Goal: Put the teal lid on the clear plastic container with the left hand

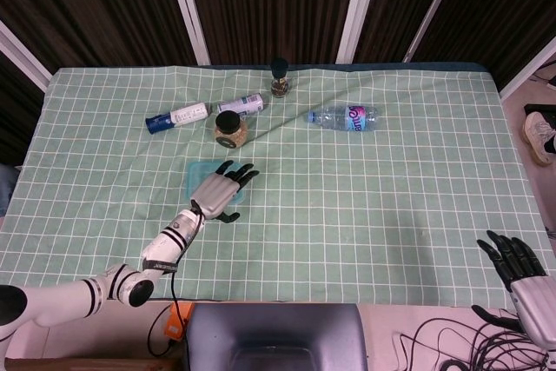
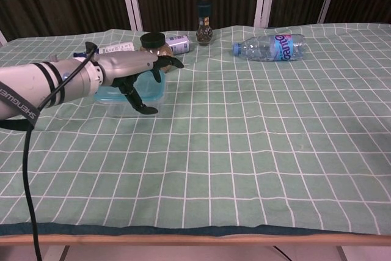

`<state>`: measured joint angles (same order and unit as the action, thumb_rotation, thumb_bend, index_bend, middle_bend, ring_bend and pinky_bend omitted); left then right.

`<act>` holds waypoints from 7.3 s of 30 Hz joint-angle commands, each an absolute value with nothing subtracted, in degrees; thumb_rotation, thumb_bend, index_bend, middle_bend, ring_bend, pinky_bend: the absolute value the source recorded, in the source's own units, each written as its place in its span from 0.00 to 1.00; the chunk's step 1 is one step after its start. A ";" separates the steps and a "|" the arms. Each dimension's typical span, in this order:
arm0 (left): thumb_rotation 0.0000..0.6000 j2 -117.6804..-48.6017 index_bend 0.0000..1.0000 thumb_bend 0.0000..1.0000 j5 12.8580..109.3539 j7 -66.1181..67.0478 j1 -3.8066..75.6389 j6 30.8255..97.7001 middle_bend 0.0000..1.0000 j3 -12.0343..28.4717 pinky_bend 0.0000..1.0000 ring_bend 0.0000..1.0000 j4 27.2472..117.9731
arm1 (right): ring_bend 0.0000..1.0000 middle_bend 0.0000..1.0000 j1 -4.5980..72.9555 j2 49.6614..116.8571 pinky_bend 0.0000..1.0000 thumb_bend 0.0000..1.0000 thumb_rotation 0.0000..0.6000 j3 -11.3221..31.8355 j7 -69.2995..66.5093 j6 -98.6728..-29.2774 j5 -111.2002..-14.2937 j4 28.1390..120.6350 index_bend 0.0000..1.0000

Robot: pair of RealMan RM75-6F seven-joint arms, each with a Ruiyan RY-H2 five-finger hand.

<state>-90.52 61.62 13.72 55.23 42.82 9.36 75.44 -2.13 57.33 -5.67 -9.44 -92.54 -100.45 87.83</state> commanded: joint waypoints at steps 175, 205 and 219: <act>1.00 -84.01 0.00 0.50 67.31 25.84 42.63 58.71 0.23 4.29 0.88 0.80 86.08 | 0.00 0.00 -1.40 57.87 0.00 0.22 1.00 -6.05 -6.70 -90.62 -100.83 88.85 0.00; 1.00 -87.04 0.00 0.50 67.27 27.12 42.20 55.97 0.27 4.19 0.88 0.80 82.45 | 0.00 0.00 -1.29 57.68 0.00 0.22 1.00 -6.01 -7.10 -90.56 -100.52 88.83 0.00; 1.00 -87.86 0.00 0.50 67.49 26.74 41.72 54.92 0.27 3.58 0.88 0.80 80.79 | 0.00 0.00 -1.30 57.70 0.00 0.22 1.00 -5.95 -7.12 -90.58 -100.41 88.84 0.00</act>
<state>-87.84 67.48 26.75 41.73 54.93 3.59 80.80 -1.30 57.70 -5.95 -7.12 -90.58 -100.41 88.84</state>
